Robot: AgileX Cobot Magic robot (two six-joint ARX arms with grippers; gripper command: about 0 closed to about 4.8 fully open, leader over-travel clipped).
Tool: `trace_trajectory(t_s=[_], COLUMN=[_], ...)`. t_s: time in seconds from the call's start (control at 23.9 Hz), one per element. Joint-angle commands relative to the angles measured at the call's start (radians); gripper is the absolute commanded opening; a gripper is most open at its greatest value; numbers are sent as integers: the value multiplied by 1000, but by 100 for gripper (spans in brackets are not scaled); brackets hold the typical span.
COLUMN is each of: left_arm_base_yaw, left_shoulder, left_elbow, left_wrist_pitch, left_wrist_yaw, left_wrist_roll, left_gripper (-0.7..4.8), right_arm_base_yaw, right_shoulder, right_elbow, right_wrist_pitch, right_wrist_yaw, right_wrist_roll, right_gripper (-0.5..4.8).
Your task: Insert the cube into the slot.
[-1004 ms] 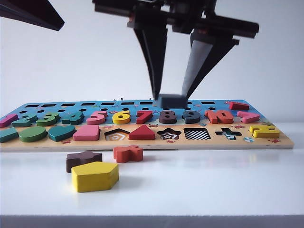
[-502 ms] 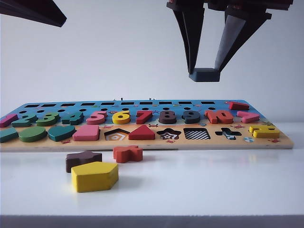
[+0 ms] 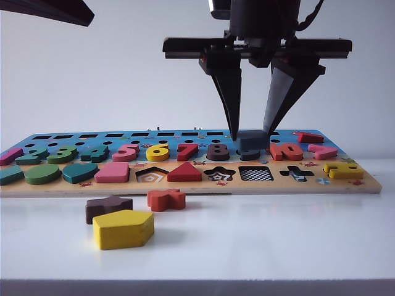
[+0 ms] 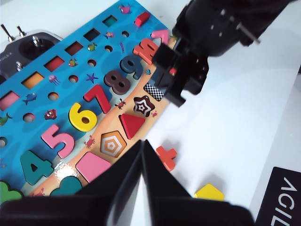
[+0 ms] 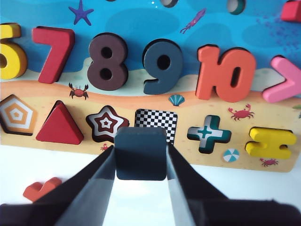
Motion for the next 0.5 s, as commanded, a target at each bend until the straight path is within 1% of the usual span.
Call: trace_trajectory(t_s=[0.04, 0.29, 0.5], left_arm_base_yaw=[-2, -2, -2], left_shoulder=[15, 43, 46], left_elbow=[3, 3, 3], left_wrist_pitch=[22, 21, 21], left_wrist_yaw=[2, 2, 2], left_wrist_roll=[2, 2, 1], left_gripper=[17, 17, 17], right_arm_base_yaw=[0, -12, -45], right_shoulder=[19, 38, 38], right_elbow=[1, 0, -17], right_wrist_pitch=[30, 45, 53], right_wrist_yaw=[3, 8, 6], right_wrist_roll=[24, 47, 60], right_gripper=[21, 21, 21])
